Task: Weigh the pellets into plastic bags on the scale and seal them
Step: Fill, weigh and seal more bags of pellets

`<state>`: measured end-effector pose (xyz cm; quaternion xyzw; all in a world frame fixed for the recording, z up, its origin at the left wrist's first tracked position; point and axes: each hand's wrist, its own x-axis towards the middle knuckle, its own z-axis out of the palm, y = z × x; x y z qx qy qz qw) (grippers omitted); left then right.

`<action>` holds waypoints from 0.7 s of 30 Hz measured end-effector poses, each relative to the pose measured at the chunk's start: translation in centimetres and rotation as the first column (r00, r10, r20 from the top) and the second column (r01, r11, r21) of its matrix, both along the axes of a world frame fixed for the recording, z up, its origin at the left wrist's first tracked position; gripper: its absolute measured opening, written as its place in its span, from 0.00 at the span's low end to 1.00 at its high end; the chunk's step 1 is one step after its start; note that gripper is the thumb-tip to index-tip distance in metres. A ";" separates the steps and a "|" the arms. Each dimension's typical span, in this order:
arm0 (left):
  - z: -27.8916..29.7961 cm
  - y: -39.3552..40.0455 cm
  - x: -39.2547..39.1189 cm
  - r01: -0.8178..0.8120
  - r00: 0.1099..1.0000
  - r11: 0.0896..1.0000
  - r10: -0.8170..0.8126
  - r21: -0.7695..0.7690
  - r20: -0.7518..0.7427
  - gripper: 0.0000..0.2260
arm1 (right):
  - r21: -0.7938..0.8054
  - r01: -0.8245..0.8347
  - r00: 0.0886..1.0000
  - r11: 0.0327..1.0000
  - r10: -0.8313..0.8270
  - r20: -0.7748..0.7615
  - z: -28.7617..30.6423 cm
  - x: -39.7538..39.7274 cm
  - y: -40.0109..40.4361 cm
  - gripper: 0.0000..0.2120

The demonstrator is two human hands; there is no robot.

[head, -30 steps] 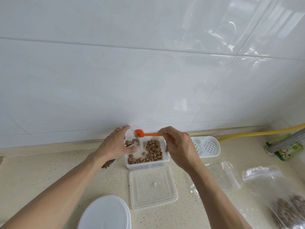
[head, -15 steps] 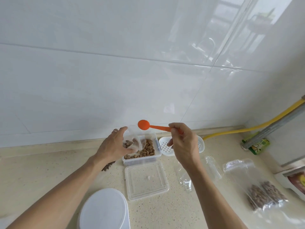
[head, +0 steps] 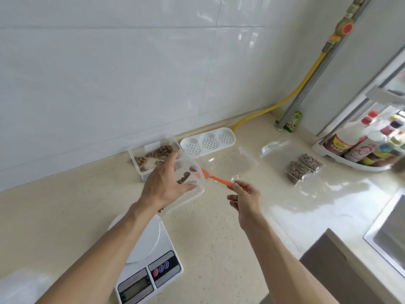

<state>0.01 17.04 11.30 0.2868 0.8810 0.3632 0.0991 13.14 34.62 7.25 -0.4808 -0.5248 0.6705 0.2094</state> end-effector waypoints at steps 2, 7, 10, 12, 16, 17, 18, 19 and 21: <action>-0.9 0.2 1.3 0.028 0.999 1.000 -0.028 0.008 0.014 0.45 | -0.047 0.043 0.998 0.998 -0.040 0.051 -2.2 2.4 -1.0 0.02; -1.9 -0.1 3.2 0.085 0.996 0.996 -0.084 -0.027 0.034 0.47 | -0.137 0.110 0.989 0.985 -0.095 0.109 -5.7 6.0 -3.2 0.10; -1.9 -0.2 3.9 0.122 0.992 0.992 -0.121 -0.024 0.031 0.47 | -0.120 0.108 0.983 0.987 -0.088 0.159 -6.8 7.0 -3.9 0.10; -1.9 -0.1 4.1 0.146 0.988 0.989 -0.145 -0.010 0.047 0.47 | -0.067 0.079 0.972 0.995 -0.062 0.226 -7.5 7.3 -4.1 0.12; -2.0 0.4 4.4 0.174 0.982 0.985 -0.174 0.009 0.067 0.48 | 0.160 -0.148 0.764 0.976 0.010 0.645 -7.8 7.0 -3.6 0.17; -1.9 0.5 4.4 0.178 0.981 0.984 -0.178 0.014 0.069 0.48 | 0.192 -0.190 0.722 0.963 0.004 0.691 -7.5 6.9 -3.3 0.18; -1.8 0.5 4.4 0.181 0.981 0.983 -0.182 0.020 0.072 0.48 | 0.219 -0.206 0.723 0.954 -0.002 0.691 -6.9 6.5 -3.0 0.17; -1.7 0.5 4.4 0.182 0.980 0.983 -0.183 0.023 0.073 0.48 | 0.242 -0.206 0.756 0.948 -0.003 0.654 -6.1 6.1 -2.6 0.16; -1.4 0.5 4.4 0.177 0.982 0.984 -0.179 0.028 0.065 0.48 | 0.290 -0.171 0.875 0.942 0.010 0.484 -3.7 4.9 -1.9 0.13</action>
